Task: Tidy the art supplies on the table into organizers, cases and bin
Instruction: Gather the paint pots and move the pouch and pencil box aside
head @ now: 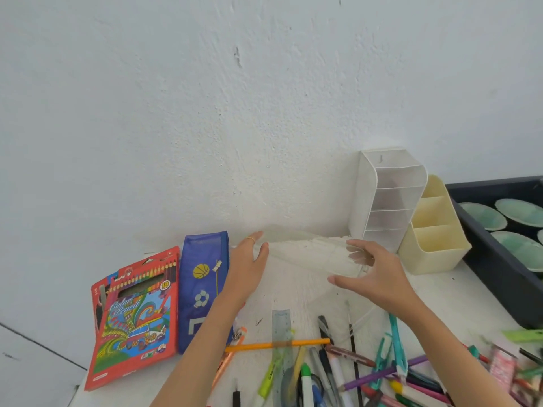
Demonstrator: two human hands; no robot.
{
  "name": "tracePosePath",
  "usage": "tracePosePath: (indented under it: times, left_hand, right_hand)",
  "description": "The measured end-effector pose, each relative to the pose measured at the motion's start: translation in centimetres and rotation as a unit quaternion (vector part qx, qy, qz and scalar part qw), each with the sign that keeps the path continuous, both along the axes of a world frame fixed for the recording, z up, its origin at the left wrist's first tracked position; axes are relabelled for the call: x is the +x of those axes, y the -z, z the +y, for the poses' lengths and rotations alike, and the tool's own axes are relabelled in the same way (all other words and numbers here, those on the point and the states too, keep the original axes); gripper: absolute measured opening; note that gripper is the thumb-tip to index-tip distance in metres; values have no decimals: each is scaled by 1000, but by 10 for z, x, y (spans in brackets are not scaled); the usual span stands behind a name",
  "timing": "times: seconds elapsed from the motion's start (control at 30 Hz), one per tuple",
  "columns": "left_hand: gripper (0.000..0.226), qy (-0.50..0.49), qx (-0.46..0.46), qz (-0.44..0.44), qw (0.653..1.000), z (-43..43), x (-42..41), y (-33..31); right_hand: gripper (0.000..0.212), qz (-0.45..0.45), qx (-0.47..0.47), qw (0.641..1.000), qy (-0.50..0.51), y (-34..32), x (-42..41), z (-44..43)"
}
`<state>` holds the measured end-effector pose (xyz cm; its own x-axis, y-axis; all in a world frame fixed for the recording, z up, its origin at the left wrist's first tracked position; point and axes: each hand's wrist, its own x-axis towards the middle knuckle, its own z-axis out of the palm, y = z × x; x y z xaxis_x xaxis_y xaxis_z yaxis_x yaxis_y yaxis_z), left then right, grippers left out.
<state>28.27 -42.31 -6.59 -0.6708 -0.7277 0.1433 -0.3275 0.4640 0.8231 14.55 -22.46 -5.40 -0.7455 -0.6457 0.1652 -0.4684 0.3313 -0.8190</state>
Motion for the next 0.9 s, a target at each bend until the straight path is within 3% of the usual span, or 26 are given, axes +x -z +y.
tracePosePath:
  times: [0.1,0.3,0.57,0.63,0.73,0.83,0.9]
  left_hand:
    - [41,-33,21,44,998,7,-4,-11]
    - [38,-42,275,159,947,28,-5,-43]
    - [24,-25,379,230,896,92,14,-71]
    - [17,-25,394,235,888,116,18,-71]
    - [13,-57,405,258,875,154,25,-66]
    - [7,-93,383,263,880,198,30,-59]
    - [6,-145,344,266,889,227,33,-56]
  right_hand:
    - [82,-18,-10,1000,-11,-8,0,18]
    - [79,-71,-27,995,-58,-25,3,61]
    - [94,-146,-74,981,-109,-43,10,124]
    - [96,-208,-121,966,-100,-44,13,135]
    - [77,-308,-221,925,-36,-47,18,150]
    - [34,-240,-207,948,38,-46,26,173]
    - [26,-195,-190,959,82,-42,28,187]
